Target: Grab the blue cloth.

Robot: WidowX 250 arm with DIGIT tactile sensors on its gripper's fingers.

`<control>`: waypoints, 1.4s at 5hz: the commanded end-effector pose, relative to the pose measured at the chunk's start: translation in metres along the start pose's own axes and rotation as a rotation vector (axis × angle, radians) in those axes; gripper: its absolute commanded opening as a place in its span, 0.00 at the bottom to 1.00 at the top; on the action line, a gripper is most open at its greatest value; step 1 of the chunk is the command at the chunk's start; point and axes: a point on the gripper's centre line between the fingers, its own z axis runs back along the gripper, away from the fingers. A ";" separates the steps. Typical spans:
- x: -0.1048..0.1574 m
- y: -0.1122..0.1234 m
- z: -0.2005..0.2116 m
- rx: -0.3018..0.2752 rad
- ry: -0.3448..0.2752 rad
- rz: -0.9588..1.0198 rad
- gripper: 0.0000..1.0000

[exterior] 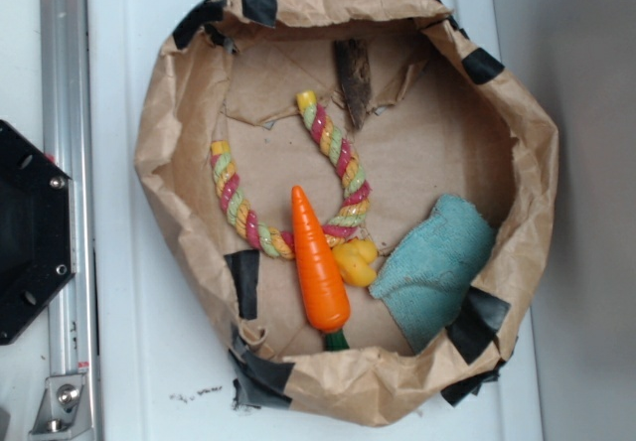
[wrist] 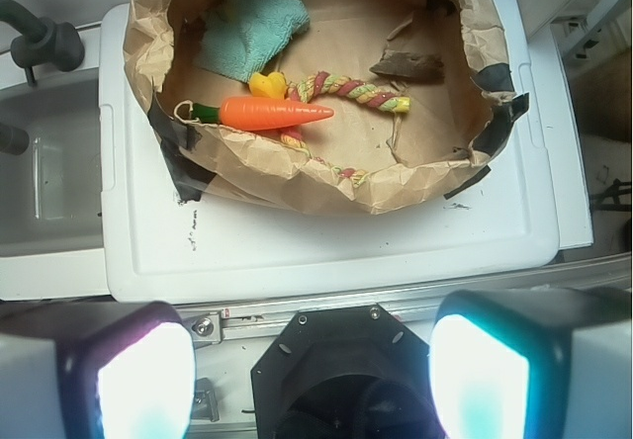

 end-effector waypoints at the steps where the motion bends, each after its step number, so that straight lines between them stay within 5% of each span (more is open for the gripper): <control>1: 0.000 0.000 0.000 0.000 0.000 0.000 1.00; 3: 0.092 0.006 -0.087 0.058 -0.108 0.146 1.00; 4: 0.137 0.004 -0.121 0.051 -0.076 0.123 1.00; 5: 0.166 0.001 -0.142 0.040 -0.081 0.078 1.00; 6: 0.182 -0.002 -0.169 -0.033 -0.101 -0.021 1.00; 7: 0.177 -0.016 -0.197 -0.029 -0.074 -0.064 1.00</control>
